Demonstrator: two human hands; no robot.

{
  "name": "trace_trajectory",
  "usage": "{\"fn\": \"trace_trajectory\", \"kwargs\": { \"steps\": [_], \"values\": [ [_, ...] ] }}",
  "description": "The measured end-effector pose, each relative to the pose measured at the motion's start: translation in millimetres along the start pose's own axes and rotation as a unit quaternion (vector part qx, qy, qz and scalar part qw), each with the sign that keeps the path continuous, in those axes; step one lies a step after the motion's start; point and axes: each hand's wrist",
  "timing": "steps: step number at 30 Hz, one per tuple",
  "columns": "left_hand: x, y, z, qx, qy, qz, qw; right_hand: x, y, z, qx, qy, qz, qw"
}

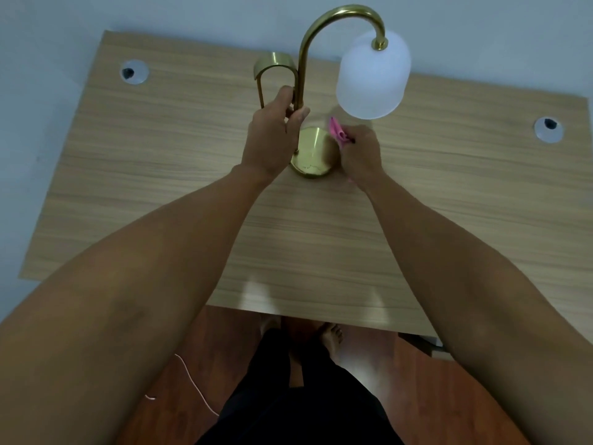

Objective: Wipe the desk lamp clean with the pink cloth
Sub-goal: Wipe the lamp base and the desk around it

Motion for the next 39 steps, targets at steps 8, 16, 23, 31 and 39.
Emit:
{"fn": "trace_trajectory", "kwargs": {
  "steps": [8, 16, 23, 31, 39],
  "values": [
    [0.6, 1.0, 0.2, 0.004, -0.001, 0.001, 1.000, 38.7, -13.6, -30.9, -0.097, -0.002, -0.140, 0.985],
    [0.4, -1.5, 0.9, -0.013, 0.010, 0.009, 1.000, 70.6, 5.4, -62.9, 0.040, -0.048, -0.012, 0.998],
    [-3.5, -1.6, 1.8, -0.021, 0.031, -0.012, 0.999, 60.0, 7.9, -67.4, 0.011, -0.042, -0.065, 0.997],
    [-3.4, -0.5, 2.5, -0.028, 0.040, -0.015, 0.999, 58.8, 10.7, -64.5, -0.249, 0.021, -0.233, 0.940],
    [-4.3, -1.6, 3.5, -0.021, 0.043, -0.003, 0.999, 46.8, 11.9, -47.0, -0.308, 0.079, -0.312, 0.895]
  ]
}}
Point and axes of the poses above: each hand's wrist, its own z-axis towards the middle knuckle, its own x-axis out of the palm, y = z × x, and after that the axes turned 9 degrees about -y, right-handed
